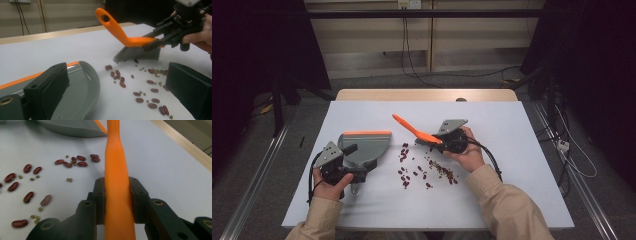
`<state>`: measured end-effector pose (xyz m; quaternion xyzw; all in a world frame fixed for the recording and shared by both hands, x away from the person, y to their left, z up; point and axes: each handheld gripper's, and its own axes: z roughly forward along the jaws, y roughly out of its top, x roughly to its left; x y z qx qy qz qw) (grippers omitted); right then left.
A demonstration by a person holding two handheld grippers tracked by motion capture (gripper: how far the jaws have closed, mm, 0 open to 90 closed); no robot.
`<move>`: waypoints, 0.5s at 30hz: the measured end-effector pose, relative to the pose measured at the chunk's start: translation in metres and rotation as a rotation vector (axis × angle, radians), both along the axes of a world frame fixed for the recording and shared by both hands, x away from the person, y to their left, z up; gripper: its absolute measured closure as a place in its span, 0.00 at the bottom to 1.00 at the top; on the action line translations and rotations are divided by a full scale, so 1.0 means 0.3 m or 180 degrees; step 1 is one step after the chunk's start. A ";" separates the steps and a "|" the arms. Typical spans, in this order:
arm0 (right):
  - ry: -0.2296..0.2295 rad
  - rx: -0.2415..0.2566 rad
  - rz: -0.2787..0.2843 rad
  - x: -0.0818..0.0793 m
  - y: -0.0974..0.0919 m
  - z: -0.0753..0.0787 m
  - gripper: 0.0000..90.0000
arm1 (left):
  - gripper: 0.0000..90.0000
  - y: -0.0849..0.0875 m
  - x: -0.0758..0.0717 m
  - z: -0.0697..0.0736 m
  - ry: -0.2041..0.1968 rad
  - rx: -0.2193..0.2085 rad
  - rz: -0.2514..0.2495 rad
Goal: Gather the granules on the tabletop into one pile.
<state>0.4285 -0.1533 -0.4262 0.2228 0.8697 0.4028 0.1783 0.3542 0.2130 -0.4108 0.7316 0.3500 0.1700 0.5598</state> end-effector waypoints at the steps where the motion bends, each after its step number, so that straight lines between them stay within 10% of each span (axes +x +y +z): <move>1: 0.0002 -0.0004 0.0046 -0.008 -0.001 0.001 0.79 | 0.05 0.000 0.000 0.000 0.0001 0.0007 0.0001; 15: 0.0049 -0.0008 0.0378 -0.123 -0.008 0.012 0.79 | 0.05 0.006 -0.005 0.005 -0.0020 -0.0007 0.0025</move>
